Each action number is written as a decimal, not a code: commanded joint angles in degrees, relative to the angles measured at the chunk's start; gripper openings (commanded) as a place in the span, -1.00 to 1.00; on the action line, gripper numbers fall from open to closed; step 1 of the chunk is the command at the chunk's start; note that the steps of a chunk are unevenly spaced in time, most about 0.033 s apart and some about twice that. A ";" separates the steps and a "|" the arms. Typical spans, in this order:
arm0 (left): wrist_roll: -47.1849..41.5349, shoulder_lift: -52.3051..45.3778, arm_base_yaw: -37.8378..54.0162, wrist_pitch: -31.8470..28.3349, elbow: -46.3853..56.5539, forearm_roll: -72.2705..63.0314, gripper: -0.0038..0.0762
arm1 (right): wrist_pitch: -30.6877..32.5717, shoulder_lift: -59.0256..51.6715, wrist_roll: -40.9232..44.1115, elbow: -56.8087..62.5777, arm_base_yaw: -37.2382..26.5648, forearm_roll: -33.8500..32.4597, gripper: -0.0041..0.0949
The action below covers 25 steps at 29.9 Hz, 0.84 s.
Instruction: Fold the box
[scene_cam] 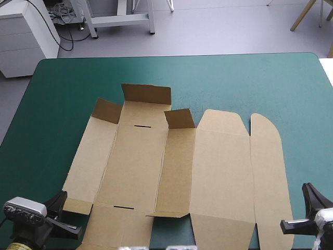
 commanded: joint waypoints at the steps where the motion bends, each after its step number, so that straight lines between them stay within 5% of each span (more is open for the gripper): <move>1: -0.42 0.96 -0.45 -4.13 -2.03 -0.47 -0.93 | -4.77 1.45 -0.40 -1.15 -0.19 -0.26 -0.95; 11: -0.42 0.96 -0.45 -4.13 -2.03 -0.47 -0.93 | -4.77 1.45 -0.89 -1.15 -0.19 0.07 -0.82; 15: -0.42 0.96 -0.45 -4.13 -2.03 -0.47 -0.93 | -4.77 1.45 -0.89 -1.15 -0.19 0.07 -0.37; 20: -0.42 0.96 -0.45 -4.13 -2.03 -0.47 -0.93 | -4.68 1.57 -0.64 -1.15 -0.19 -0.04 0.50; 25: -0.42 0.96 -0.45 -4.13 -2.03 -0.47 -0.93 | -4.68 1.57 -0.64 -1.15 -0.19 -0.04 0.82</move>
